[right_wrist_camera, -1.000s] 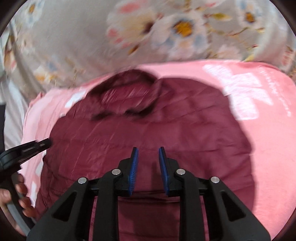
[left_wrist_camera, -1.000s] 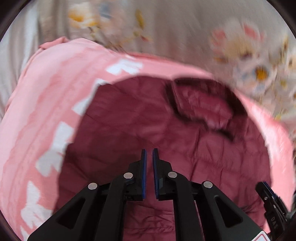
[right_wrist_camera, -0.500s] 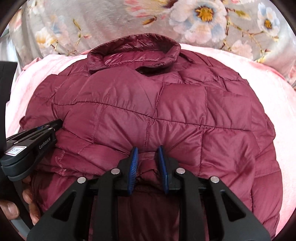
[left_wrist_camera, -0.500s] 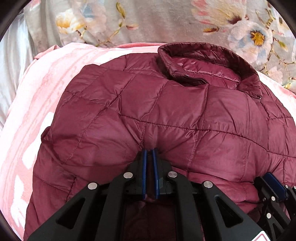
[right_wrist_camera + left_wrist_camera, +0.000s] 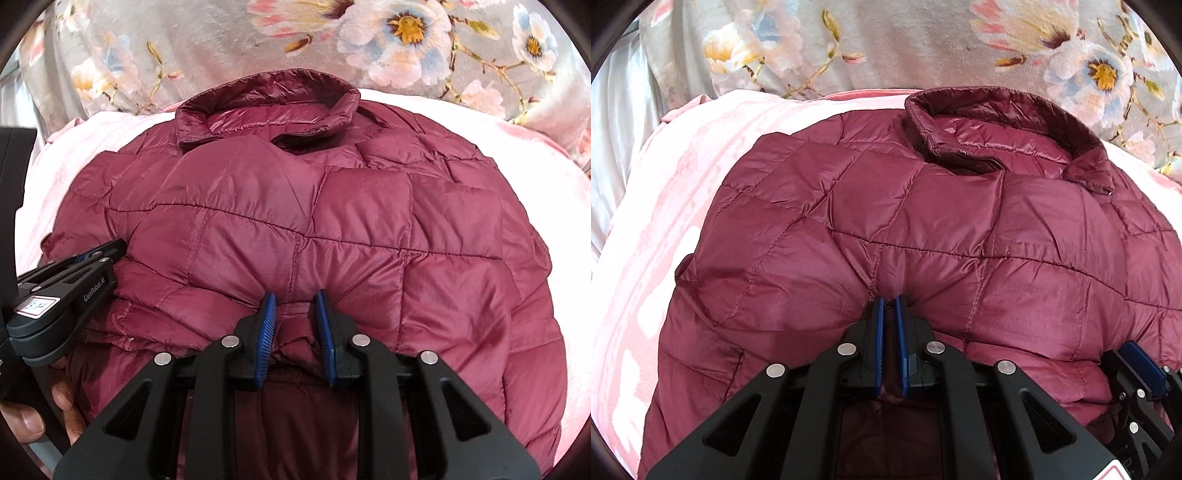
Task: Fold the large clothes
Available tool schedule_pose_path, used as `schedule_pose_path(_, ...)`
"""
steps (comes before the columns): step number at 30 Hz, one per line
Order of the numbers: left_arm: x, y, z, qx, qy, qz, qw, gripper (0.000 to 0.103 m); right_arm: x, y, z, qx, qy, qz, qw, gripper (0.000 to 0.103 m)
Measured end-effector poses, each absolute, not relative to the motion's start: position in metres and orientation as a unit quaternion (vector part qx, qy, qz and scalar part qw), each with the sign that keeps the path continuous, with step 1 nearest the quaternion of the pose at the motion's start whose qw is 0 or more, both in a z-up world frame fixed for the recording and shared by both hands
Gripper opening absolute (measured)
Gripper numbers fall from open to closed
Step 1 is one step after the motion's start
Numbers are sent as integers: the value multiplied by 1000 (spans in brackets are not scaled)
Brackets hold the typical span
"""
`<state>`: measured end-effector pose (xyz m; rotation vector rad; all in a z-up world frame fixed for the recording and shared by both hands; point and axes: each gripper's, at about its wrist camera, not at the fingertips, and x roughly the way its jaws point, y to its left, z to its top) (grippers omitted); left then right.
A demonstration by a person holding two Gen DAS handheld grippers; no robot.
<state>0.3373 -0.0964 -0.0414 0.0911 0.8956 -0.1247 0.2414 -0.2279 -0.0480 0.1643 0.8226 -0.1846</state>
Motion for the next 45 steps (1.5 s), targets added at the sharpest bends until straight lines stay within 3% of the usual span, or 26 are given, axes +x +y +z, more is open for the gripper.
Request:
schedule_pose_path(2,340,-92,-34,42,451,-80,888,10,241,-236,-40,99,414,-67,902,24)
schedule_pose_path(4,348,-80,-14,0,466,-113,878,12,242,-249,-28,145,414,-44,898,42)
schedule_pose_path(5,354,-75,-4,-23,463,-121,878,16,244,-262,-17,189,402,-32,895,44)
schedule_pose_path(10,406,-55,38,-135,460,-159,863,34,280,-313,13,351,352,11,867,46)
schedule_pose_path(17,486,-78,8,-187,531,-163,810,34,337,-346,-7,426,356,-31,832,46)
schedule_pose_path(18,492,-80,0,-193,540,-163,803,34,342,-347,-12,427,362,-32,828,43)
schedule_pose_path(19,495,-84,-8,-194,546,-161,799,33,346,-346,-16,422,369,-31,827,33)
schedule_pose_path(20,497,-88,-14,-187,551,-161,797,27,349,-344,-20,409,379,-29,829,26)
schedule_pose_path(21,496,-91,-19,-177,550,-164,799,12,350,-341,-22,396,385,-28,833,13)
schedule_pose_path(22,494,-94,-22,-163,550,-168,802,8,349,-338,-23,378,389,-30,840,10)
schedule_pose_path(29,477,-97,-45,-96,521,-164,832,8,339,-327,-44,286,409,-54,865,7)
schedule_pose_path(35,457,-113,-53,-19,450,-168,877,10,341,-302,-47,186,391,-77,898,6)
schedule_pose_path(39,454,-117,-51,3,440,-158,884,13,346,-301,-44,179,403,-74,895,8)
schedule_pose_path(42,451,-106,-34,-2,447,-169,878,13,337,-312,-22,205,397,-69,892,12)
schedule_pose_path(45,451,-87,2,0,408,-168,898,13,332,-330,16,206,352,-77,910,12)
